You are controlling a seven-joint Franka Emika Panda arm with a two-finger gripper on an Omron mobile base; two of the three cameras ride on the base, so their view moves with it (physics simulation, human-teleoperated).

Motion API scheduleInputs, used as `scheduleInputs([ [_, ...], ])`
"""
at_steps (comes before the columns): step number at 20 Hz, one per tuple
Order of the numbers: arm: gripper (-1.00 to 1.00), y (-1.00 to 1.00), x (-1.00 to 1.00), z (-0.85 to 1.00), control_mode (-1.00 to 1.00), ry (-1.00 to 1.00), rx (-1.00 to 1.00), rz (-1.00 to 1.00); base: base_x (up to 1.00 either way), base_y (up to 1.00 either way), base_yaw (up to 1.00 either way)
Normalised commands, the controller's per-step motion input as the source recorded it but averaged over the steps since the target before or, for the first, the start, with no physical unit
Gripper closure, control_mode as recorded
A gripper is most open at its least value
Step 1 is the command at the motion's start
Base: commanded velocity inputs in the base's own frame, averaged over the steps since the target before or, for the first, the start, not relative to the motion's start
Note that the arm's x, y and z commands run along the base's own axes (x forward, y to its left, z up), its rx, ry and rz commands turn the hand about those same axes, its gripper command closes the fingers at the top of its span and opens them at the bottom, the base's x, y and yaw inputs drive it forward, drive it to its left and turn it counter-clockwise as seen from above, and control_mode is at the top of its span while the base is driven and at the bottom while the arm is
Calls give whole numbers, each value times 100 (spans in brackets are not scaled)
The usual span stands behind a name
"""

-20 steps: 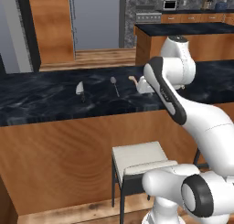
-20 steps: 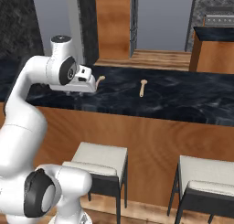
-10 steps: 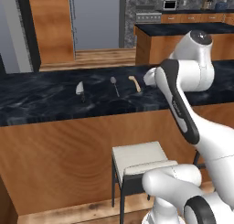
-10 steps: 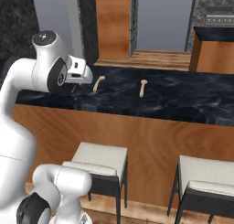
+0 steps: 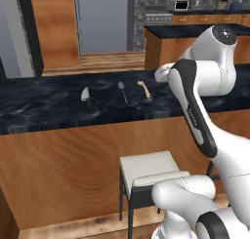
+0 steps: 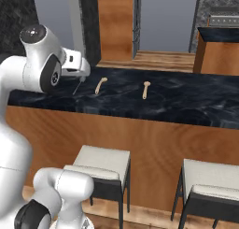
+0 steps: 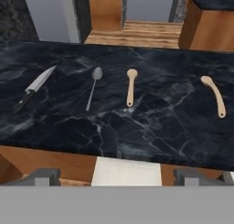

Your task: Pick up the metallic utensils from the counter and place them in the open drawer. Make sure not to pick up any wooden utensils.

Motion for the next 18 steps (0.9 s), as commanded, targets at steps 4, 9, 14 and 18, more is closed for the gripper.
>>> scheduleInputs([
  [4,-100,31,0,-19,-100,10,0,1,0,0,0],
  [9,-100,79,0,-2,-100,17,-3,0,0,0,0],
  [14,-100,94,0,-9,-100,16,-5,0,0,0,0],
  [18,-100,85,0,-28,-100,11,-2,0,0,0,0],
])
